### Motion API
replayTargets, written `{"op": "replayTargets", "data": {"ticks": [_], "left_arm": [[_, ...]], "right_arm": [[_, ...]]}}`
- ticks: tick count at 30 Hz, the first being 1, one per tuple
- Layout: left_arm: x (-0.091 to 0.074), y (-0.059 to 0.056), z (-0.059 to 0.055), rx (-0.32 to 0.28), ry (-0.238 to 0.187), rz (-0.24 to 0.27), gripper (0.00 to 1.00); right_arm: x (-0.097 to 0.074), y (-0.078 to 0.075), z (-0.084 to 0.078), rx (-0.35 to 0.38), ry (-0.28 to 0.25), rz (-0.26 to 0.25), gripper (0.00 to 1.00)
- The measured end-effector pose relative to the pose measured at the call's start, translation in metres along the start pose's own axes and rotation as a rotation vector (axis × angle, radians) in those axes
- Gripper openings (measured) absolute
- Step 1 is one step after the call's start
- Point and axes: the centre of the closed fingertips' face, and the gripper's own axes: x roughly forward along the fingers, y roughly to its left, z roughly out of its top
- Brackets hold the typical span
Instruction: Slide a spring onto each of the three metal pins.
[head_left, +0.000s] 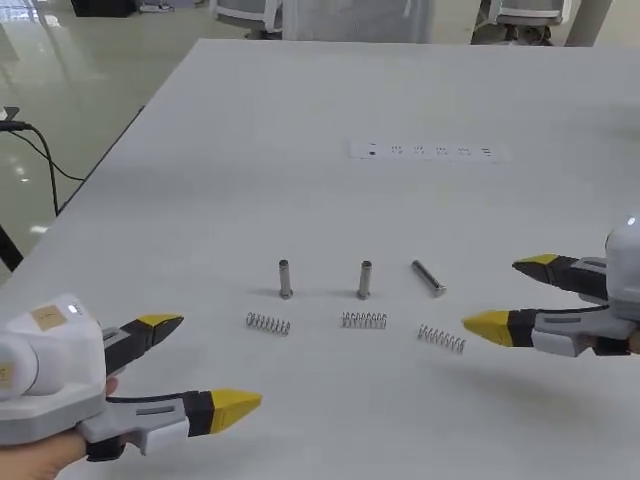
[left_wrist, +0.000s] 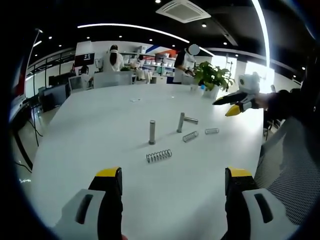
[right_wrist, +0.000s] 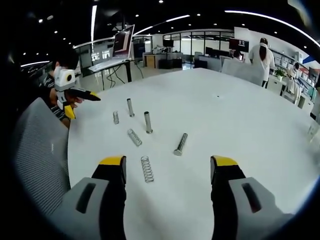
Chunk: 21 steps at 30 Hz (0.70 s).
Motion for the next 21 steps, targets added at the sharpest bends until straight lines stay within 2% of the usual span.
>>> {"op": "replayTargets", "data": {"ticks": [12,21], "left_arm": [[-0.005,-0.002,0.0,0.002,-0.005,0.012,0.83],[-0.006,-0.002,0.001,0.0,-0.009,0.017,0.83]], "right_arm": [[0.023,-0.006,0.018,-0.018,0.013,0.013,0.68],[0.039,-0.014,0.022,-0.03,0.055,0.004,0.65]]}}
